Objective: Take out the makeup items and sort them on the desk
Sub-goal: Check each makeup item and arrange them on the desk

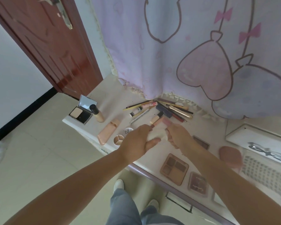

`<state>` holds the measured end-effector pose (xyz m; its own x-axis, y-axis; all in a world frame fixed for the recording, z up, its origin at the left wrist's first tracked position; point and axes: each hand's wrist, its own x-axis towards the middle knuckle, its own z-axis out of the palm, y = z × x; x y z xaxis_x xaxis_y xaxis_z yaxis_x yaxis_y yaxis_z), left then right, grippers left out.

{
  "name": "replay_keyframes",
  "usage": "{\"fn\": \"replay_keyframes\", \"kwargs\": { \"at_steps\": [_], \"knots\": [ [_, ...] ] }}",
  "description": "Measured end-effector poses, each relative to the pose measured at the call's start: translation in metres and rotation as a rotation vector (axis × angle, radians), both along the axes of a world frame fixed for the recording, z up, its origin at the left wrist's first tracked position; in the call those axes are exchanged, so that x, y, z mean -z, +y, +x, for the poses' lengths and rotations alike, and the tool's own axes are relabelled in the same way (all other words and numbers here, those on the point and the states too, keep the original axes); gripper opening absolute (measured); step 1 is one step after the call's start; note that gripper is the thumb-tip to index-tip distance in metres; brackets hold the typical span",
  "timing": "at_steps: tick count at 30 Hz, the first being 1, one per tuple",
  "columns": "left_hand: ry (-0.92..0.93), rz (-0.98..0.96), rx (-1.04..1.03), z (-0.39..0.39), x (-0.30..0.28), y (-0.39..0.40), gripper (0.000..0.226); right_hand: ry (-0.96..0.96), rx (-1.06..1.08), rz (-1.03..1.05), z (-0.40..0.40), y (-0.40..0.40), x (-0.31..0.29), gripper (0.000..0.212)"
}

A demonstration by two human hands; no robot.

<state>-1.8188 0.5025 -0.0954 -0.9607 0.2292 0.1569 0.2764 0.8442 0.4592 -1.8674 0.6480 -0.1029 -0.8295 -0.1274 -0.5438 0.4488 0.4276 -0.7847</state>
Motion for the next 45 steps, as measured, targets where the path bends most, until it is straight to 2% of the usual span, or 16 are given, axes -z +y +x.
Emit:
{"fn": "replay_keyframes", "kwargs": {
  "at_steps": [3, 4, 7, 10, 14, 17, 19, 21, 25, 28, 34, 37, 40, 42, 45],
  "knots": [
    [-0.174, 0.252, -0.183, 0.002, 0.0, 0.002, 0.023, 0.258, -0.071, 0.012, 0.007, -0.001, -0.017, 0.027],
    [-0.272, 0.4, -0.206, 0.001, -0.006, 0.001, 0.016, 0.362, -0.136, 0.024, 0.009, 0.0, -0.024, 0.026],
    [-0.645, 0.935, -0.235, -0.004, -0.017, -0.004, 0.026, 0.6, -0.37, 0.095, 0.015, 0.008, -0.039, 0.029],
    [-0.838, 1.11, -0.262, -0.003, -0.02, -0.007, 0.03, 0.671, -0.474, 0.121, 0.013, 0.021, -0.034, 0.032],
    [-0.858, 1.106, -0.322, -0.002, -0.014, -0.009, 0.038, 0.492, -0.404, -0.022, 0.013, 0.031, -0.033, 0.027],
    [-0.816, 1.025, -0.317, 0.0, -0.011, -0.01, 0.024, 0.2, -0.195, -0.15, 0.011, 0.025, -0.038, 0.023],
    [-0.747, 0.916, -0.287, 0.003, -0.011, -0.01, 0.018, 0.017, -0.143, -0.055, 0.006, 0.02, -0.04, 0.044],
    [-0.669, 0.837, -0.267, 0.006, -0.009, -0.01, 0.02, -0.075, -0.235, 0.06, 0.003, 0.018, -0.039, 0.053],
    [-0.692, 0.863, -0.311, 0.015, -0.002, -0.009, 0.021, 0.04, -0.381, -0.047, 0.006, 0.024, -0.032, 0.012],
    [-0.829, 1.036, -0.427, 0.023, 0.01, -0.006, 0.025, 0.094, -0.468, -0.078, 0.005, 0.027, -0.017, 0.024],
    [-1.047, 1.136, -0.671, 0.034, 0.042, 0.005, 0.03, 0.06, -0.467, -0.138, 0.007, 0.026, 0.03, 0.033],
    [-1.094, 1.232, -0.715, 0.039, 0.054, 0.005, 0.031, 0.062, -0.377, -0.175, 0.011, 0.022, 0.041, 0.037],
    [-1.103, 1.267, -0.705, 0.041, 0.062, 0.001, 0.032, -0.062, -0.198, -0.33, 0.013, 0.02, 0.05, 0.04],
    [-1.095, 1.247, -0.675, 0.04, 0.065, -0.002, 0.034, -0.148, -0.096, -0.427, 0.011, 0.019, 0.055, 0.031],
    [-1.084, 1.197, -0.616, 0.04, 0.068, -0.005, 0.033, -0.177, -0.106, -0.374, 0.007, 0.018, 0.06, 0.013]
  ]
}}
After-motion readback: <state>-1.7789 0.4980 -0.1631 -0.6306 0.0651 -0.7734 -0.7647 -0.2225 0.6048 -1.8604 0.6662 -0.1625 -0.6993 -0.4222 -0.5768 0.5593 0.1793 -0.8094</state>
